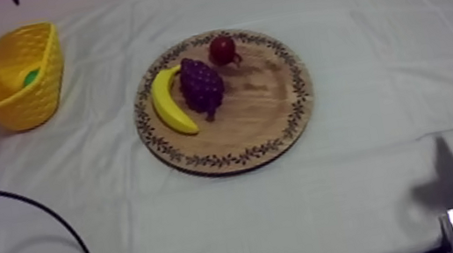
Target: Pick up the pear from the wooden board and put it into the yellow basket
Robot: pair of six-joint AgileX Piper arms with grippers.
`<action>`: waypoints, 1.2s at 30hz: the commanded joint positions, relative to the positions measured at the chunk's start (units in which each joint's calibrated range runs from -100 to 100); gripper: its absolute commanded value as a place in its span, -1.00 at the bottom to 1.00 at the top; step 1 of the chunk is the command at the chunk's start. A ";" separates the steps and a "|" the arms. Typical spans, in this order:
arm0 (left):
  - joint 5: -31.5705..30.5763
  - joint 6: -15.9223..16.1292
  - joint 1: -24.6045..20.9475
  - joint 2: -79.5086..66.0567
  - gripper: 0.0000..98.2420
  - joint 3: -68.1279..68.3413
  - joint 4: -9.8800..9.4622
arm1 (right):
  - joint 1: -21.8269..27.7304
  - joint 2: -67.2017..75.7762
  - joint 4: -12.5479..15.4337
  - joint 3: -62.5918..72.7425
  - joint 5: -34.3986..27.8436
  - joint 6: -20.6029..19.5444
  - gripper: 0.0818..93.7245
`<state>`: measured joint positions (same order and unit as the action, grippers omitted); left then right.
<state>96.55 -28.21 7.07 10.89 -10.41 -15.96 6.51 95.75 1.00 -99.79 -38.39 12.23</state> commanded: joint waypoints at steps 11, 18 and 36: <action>-8.77 8.52 -0.76 -35.93 0.60 15.70 3.08 | 0.00 0.01 0.00 0.01 0.00 0.01 -0.99; -15.76 14.19 -1.35 -53.62 0.37 25.97 4.84 | 0.00 0.01 0.00 0.01 0.00 -0.02 -0.99; -53.34 20.28 -4.48 -91.77 -0.97 76.67 7.59 | 0.00 0.01 0.00 0.01 0.00 0.01 -0.99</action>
<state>48.27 -7.93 2.74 -75.27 53.90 -8.39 6.51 95.75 1.00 -99.79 -38.39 12.23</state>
